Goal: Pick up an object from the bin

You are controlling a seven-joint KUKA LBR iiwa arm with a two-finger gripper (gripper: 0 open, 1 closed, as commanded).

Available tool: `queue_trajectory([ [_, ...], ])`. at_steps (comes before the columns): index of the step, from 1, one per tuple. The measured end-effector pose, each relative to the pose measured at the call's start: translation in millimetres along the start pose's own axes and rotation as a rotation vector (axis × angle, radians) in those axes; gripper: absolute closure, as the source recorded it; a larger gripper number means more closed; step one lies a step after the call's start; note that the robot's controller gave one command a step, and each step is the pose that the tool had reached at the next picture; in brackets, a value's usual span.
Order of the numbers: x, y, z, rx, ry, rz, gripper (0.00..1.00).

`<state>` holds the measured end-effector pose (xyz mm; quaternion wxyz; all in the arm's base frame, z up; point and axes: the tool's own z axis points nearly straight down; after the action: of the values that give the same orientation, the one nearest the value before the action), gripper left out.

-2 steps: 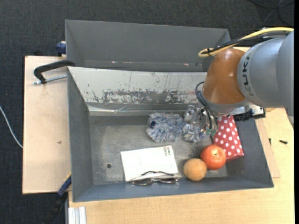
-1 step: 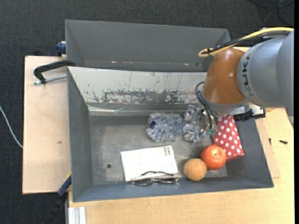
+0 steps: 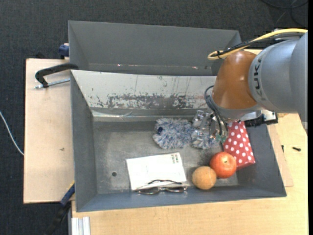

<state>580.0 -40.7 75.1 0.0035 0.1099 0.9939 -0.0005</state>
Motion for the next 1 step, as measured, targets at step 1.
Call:
queue_trajectory([
  [1,1.0,-0.1,-3.7,0.0,0.004,0.0,1.0],
])
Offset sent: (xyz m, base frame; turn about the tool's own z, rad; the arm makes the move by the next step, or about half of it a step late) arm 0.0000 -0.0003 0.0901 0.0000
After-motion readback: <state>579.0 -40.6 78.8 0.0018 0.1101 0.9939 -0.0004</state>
